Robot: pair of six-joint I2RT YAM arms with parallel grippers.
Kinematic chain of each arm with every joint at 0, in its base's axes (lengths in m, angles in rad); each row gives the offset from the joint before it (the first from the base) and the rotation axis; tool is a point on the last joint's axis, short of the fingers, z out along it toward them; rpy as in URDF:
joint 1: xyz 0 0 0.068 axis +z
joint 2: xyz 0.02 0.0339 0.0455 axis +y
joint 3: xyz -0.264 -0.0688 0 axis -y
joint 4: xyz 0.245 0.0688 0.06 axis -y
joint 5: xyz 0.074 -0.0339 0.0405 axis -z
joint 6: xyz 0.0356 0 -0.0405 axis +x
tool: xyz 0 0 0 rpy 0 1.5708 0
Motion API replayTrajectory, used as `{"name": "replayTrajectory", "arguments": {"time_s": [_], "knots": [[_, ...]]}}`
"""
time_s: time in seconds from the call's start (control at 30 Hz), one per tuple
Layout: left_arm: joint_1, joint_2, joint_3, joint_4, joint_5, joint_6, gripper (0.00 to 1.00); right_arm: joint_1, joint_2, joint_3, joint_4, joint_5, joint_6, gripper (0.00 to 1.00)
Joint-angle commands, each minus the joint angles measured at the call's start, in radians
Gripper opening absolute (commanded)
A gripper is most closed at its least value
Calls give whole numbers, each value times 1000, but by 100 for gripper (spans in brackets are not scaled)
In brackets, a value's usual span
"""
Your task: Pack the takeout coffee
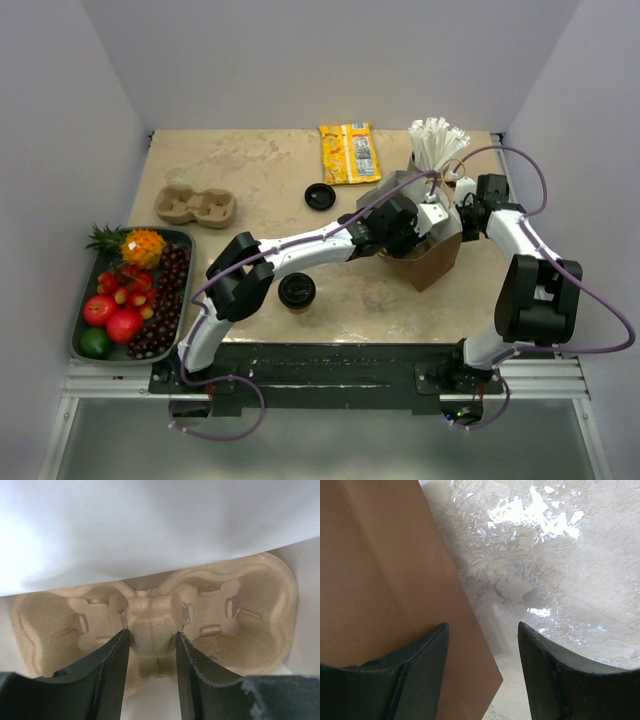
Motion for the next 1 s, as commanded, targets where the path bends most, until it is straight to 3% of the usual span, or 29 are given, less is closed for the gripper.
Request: {"name": "replayTrajectory", "arguments": {"time_s": [0.0, 0.27, 0.63, 0.83, 0.97], "knots": [[-1, 29, 40, -22, 3, 22, 36, 7, -29, 17, -43, -53, 28, 62], [-1, -11, 100, -119, 14, 56, 66, -5, -52, 109, -61, -56, 35, 64], [0, -110, 146, -107, 22, 102, 80, -57, -77, 187, -130, -54, 2, 65], [2, -99, 206, -163, 22, 71, 99, -62, -90, 201, -158, -63, -1, 66], [5, -108, 223, -196, 63, 42, 99, -66, -101, 228, -192, -88, -5, 66]]}}
